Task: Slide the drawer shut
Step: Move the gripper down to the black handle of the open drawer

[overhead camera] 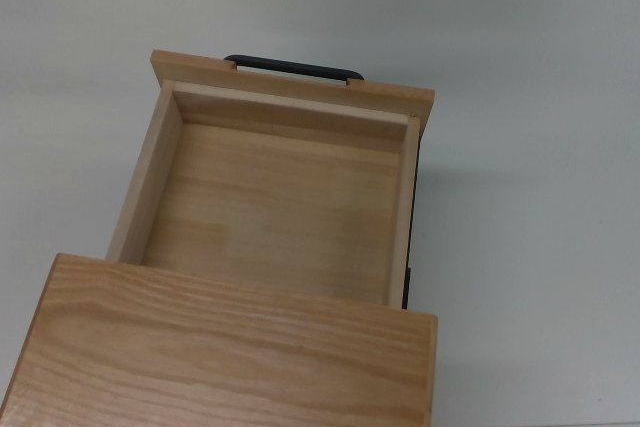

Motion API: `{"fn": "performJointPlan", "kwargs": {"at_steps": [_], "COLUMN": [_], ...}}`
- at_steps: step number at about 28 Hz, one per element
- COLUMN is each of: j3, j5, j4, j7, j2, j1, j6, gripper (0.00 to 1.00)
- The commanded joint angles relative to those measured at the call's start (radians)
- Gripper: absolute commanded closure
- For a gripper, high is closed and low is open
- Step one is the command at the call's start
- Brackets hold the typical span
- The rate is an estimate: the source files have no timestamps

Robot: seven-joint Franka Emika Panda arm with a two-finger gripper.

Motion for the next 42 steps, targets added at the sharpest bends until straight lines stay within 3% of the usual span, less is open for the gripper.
{"fn": "performJointPlan", "kwargs": {"at_steps": [1,5,6,9,25,34,42], "j3": [0.027,0.027,0.027,0.027,0.048,0.057,0.056], "j5": [-0.034,-0.027,-0.027,-0.029,-0.01,-0.006,-0.016], "j4": [-0.038,-0.038,-0.038,-0.04,-0.078,-0.147,-0.133], "j7": [0.041,0.038,0.035,0.027,0.027,0.041,0.041], "j2": [0.0,0.002,0.004,0.008,0.008,0.011,0.068], "j1": [0.008,0.007,0.007,0.007,0.008,0.008,0.007], "j6": [0.114,0.117,0.117,0.117,0.123,0.255,0.302], "gripper": [0.38,0.7,0.84,0.97,1.0,1.0,1.0]}}
